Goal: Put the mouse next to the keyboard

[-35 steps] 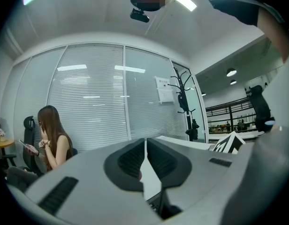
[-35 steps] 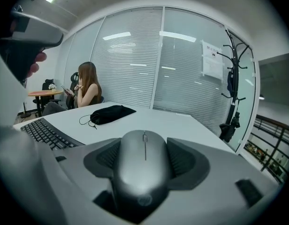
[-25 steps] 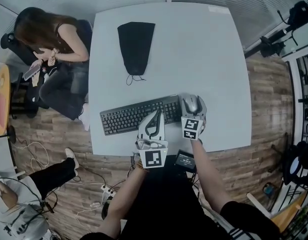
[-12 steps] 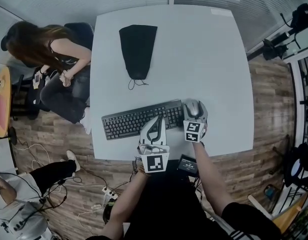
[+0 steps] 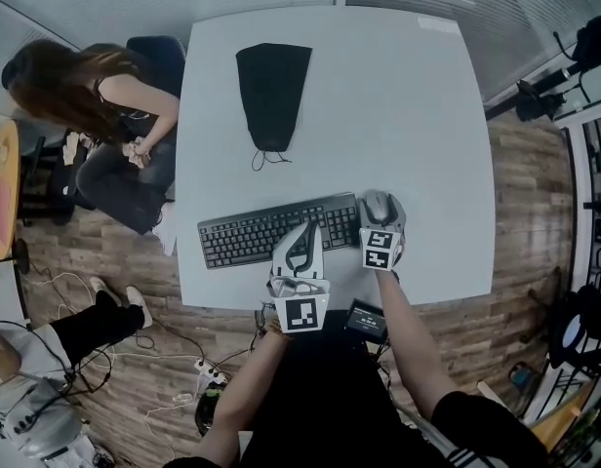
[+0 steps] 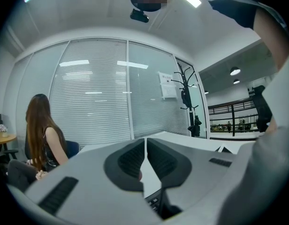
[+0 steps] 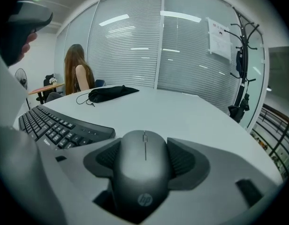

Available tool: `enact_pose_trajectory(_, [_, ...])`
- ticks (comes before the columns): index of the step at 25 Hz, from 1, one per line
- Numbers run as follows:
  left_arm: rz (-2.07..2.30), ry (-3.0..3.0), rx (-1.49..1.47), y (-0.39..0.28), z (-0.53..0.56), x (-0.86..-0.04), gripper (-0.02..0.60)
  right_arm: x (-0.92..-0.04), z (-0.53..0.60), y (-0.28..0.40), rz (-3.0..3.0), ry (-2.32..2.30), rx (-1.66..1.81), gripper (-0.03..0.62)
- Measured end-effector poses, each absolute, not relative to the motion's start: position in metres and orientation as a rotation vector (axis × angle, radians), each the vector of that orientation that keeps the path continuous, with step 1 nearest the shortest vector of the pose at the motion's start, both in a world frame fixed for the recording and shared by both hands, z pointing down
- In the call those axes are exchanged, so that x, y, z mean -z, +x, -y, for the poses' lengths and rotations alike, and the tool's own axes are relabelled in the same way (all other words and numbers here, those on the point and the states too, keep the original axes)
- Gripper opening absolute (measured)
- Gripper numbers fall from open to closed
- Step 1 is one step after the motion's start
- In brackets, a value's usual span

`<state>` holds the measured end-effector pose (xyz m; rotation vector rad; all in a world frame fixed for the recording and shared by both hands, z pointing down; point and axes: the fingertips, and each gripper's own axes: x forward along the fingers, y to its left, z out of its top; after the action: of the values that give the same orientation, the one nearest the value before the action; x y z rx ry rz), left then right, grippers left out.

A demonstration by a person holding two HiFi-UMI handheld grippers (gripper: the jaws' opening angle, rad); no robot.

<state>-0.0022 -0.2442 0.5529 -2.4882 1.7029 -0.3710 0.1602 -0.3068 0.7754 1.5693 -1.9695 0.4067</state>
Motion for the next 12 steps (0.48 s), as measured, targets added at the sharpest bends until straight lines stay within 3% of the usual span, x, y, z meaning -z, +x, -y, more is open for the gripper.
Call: enact_pose_trajectory(12, [-1.721, -2.476, 0.360, -0.006, 0.244, -0.553, 0.023, -0.787, 0.305, 0.159, 1.952, 1.510, -0.458, 0.299])
